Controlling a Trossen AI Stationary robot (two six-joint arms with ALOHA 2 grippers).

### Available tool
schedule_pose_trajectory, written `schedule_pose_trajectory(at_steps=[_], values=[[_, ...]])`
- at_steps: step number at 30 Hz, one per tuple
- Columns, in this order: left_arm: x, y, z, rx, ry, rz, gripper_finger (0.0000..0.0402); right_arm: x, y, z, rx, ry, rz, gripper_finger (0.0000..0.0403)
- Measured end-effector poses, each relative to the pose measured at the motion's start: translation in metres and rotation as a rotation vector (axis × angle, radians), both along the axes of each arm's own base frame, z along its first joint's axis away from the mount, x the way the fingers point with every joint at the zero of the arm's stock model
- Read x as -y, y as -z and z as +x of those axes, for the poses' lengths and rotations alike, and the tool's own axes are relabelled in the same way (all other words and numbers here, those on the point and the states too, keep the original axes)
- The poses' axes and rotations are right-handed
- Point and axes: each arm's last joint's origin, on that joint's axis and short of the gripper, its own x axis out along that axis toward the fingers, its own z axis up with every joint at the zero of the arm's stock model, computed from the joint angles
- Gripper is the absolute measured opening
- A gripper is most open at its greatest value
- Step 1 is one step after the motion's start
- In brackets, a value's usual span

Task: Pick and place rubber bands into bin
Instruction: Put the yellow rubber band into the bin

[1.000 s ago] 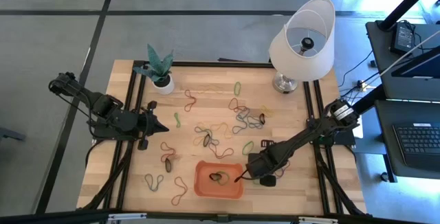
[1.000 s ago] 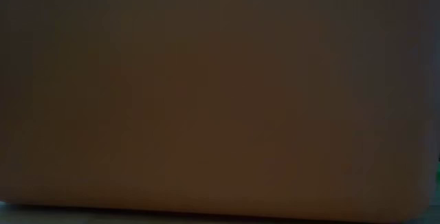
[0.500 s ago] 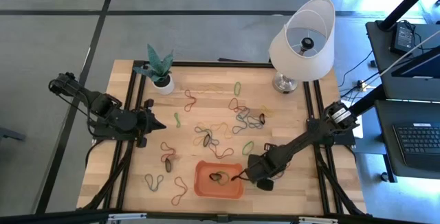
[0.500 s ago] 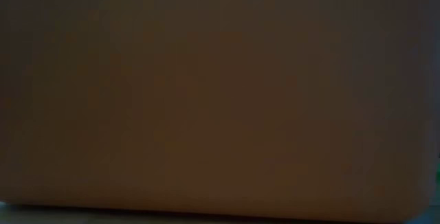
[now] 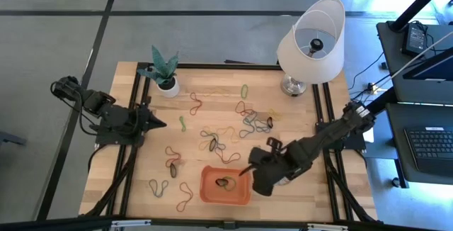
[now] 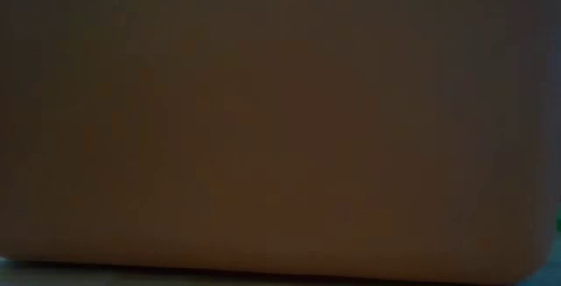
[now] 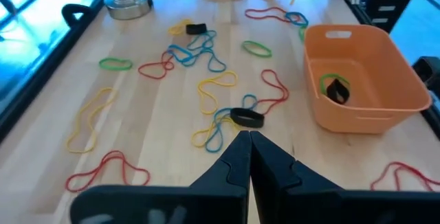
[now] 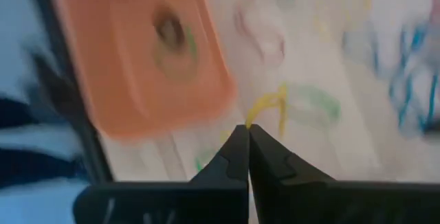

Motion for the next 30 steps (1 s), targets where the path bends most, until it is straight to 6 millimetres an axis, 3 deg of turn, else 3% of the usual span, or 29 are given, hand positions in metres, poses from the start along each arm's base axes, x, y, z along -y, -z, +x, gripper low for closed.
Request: schedule_pose_trajectory(at_steps=[4,8,23,30], values=[[0.001,-0.002,0.003,0.017,0.010,0.053,0.0001,0.006,-0.026,0.018,0.164,-0.045,0.018,0.0000],[0.000,-0.002,0.004,0.017,-0.012,0.075,0.0001,0.007,-0.027,0.039,0.260,-0.159,0.010,0.0000],[-0.001,-0.001,0.005,0.015,-0.024,0.074,0.0003,0.002,0.065,0.092,0.003,-0.407,0.151,0.0000],[-0.001,-0.001,0.005,0.014,-0.019,0.069,0.0003,-0.005,0.084,0.107,0.056,-0.486,0.145,0.0000]])
